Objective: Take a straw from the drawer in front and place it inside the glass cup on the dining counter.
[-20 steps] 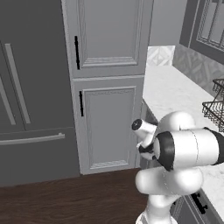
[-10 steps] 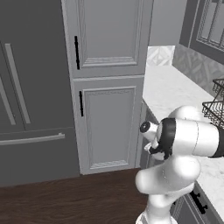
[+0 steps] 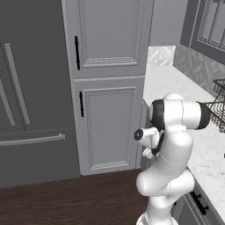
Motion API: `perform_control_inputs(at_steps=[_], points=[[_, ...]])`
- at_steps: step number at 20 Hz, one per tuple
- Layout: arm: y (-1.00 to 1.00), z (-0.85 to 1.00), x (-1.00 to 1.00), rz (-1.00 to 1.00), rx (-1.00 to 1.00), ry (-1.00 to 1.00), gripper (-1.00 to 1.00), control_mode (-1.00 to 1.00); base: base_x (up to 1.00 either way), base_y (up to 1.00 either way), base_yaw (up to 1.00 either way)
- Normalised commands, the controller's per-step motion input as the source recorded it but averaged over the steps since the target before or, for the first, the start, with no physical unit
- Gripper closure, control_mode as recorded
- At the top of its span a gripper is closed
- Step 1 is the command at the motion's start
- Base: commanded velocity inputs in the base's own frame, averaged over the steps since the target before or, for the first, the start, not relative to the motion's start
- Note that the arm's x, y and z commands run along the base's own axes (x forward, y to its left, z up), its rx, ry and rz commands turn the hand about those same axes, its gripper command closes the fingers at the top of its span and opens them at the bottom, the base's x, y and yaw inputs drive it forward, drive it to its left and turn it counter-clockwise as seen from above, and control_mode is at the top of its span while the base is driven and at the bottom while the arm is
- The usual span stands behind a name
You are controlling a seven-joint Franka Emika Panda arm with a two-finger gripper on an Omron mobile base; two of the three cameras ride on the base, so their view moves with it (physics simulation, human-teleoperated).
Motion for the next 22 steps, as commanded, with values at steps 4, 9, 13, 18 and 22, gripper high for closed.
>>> perform_control_inputs(at_steps=[4,9,13,18,22], points=[[0.06,-0.35,0.10,0.09,-0.05,0.00,-1.00,-1.00,0.00,0.00,0.00],[-0.14,-0.06,0.45,0.06,0.00,0.00,-1.00,-1.00,0.00,0.00,0.00],[-0.20,0.00,0.48,0.09,0.00,0.00,-1.00,-1.00,0.00,0.00,0.00],[-0.19,-0.14,0.52,0.11,0.00,0.01,-1.00,-1.00,0.00,0.00,0.00],[-0.11,-0.36,0.46,0.14,0.00,0.04,-1.00,-1.00,0.00,0.00,0.00]])
